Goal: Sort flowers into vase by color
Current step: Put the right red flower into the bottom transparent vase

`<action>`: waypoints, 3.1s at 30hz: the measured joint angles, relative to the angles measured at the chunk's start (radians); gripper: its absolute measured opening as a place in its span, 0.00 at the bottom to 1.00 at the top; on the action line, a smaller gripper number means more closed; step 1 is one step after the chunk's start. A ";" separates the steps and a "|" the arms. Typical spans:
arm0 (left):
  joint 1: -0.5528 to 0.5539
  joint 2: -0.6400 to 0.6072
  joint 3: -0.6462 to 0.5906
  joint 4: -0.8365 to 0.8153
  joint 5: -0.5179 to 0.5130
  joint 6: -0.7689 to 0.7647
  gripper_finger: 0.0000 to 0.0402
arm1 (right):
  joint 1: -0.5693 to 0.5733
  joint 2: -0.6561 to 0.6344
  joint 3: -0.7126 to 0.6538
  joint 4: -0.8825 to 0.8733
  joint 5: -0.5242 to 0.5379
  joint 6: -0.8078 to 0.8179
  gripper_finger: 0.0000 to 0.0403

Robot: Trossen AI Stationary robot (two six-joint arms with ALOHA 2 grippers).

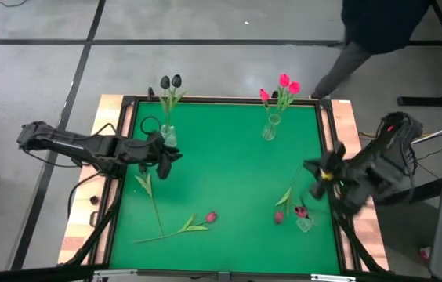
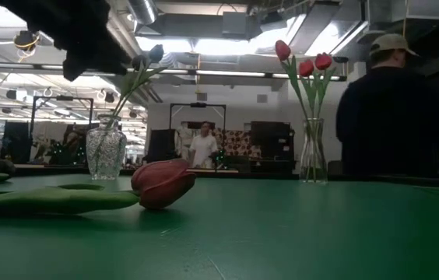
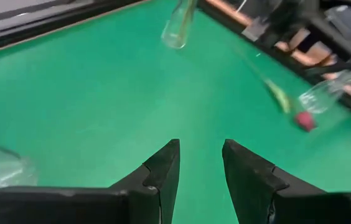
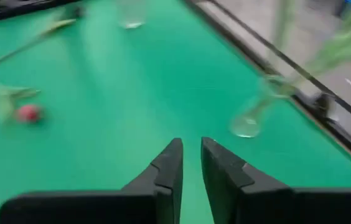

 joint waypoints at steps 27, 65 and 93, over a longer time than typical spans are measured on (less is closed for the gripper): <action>0.000 -0.131 0.003 -0.001 -0.008 0.102 0.30 | -0.637 0.002 -0.261 0.243 -0.774 -0.904 0.35; 0.000 -0.131 0.003 -0.030 -0.029 0.125 0.30 | -0.515 0.257 -0.634 0.765 -0.785 -1.195 0.48; 0.000 -0.131 0.002 -0.046 -0.028 0.125 0.30 | -0.518 0.326 -0.590 0.991 -0.726 -1.037 0.01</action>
